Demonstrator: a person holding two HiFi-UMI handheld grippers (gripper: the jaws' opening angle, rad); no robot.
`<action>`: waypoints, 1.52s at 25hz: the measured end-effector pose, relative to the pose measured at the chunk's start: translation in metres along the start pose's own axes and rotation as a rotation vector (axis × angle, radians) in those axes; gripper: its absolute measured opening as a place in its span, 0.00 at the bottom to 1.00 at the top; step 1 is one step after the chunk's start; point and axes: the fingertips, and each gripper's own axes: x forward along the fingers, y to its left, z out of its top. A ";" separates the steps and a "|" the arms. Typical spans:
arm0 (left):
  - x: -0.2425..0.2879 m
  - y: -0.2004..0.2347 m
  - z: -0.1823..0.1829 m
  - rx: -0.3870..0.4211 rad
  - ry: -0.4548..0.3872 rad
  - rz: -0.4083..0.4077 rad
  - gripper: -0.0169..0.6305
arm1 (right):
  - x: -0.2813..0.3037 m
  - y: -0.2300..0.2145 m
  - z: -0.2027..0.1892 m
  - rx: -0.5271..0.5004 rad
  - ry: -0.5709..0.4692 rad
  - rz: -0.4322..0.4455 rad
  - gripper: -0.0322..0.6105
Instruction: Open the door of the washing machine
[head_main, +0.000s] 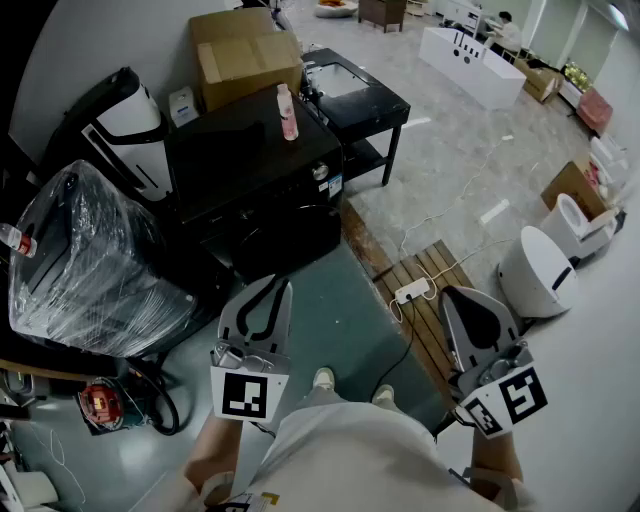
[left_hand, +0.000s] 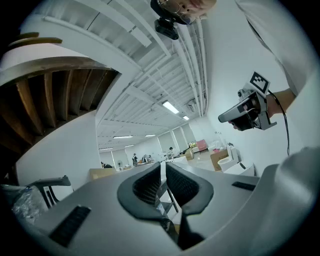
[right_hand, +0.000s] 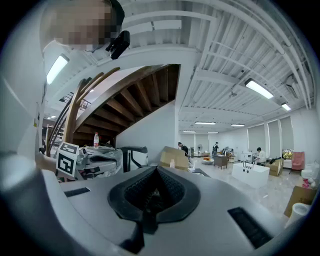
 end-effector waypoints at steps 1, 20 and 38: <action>0.002 0.001 0.000 -0.015 -0.005 0.004 0.10 | 0.003 -0.001 0.001 0.000 -0.007 0.001 0.09; 0.008 0.038 -0.036 -0.040 0.015 -0.025 0.10 | 0.062 0.011 -0.010 -0.023 0.046 -0.035 0.65; 0.044 0.071 -0.103 -0.052 0.128 -0.015 0.10 | 0.144 -0.011 -0.064 0.044 0.147 0.032 0.64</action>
